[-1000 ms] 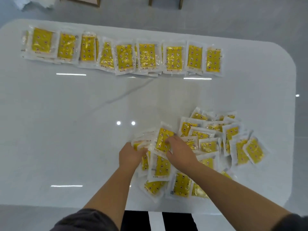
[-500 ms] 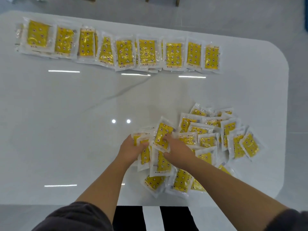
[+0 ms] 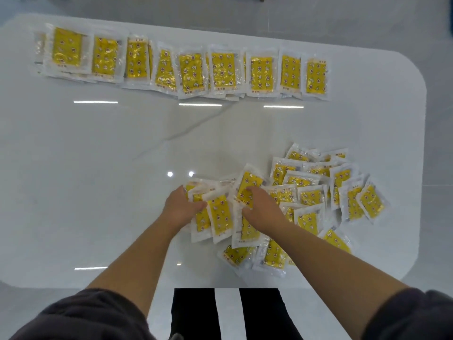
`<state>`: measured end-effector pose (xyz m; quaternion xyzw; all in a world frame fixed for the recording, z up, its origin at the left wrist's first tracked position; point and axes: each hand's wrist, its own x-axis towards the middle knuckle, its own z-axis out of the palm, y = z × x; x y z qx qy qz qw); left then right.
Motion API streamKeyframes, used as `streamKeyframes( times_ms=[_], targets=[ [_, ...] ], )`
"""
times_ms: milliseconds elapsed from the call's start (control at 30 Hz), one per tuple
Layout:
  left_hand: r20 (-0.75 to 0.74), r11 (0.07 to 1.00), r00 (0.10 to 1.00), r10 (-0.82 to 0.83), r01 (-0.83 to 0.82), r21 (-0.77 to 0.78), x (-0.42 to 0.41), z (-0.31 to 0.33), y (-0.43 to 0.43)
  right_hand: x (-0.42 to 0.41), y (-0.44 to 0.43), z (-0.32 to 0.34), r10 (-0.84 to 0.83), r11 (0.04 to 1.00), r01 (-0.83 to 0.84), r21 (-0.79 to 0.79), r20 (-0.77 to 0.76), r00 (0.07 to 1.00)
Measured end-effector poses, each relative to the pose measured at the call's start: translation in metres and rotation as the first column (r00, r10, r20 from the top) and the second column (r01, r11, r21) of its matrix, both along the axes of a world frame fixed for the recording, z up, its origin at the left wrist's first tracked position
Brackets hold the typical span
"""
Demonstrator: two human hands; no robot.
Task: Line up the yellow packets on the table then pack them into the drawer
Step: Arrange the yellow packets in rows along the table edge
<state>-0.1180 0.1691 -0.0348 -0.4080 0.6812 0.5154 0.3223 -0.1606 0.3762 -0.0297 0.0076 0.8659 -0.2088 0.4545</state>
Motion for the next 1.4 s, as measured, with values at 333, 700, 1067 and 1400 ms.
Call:
streamKeyframes(
  times_ms=[333,700,1067,1400],
  targets=[
    [-0.004,0.979,0.988,0.153,-0.151,0.138,-0.009,0.041,-0.076,0.000,-0.084,0.028,-0.325,0.852,0.454,-0.262,0.416,0.849],
    [0.031,0.991,0.993,0.118,-0.119,0.053,0.000,0.027,-0.096,0.008,-0.050,0.006,-0.860,0.511,0.859,0.040,0.038,0.510],
    [0.007,0.998,1.000,0.001,-0.001,0.065,-0.014,0.023,-0.109,-0.016,-0.071,-0.024,-0.744,0.601,0.737,0.308,-0.120,0.657],
    [0.021,0.998,1.000,-0.022,0.021,0.057,-0.054,0.017,-0.128,-0.043,-0.078,-0.007,-0.763,0.644,0.755,-0.126,-0.186,0.619]
  ],
)
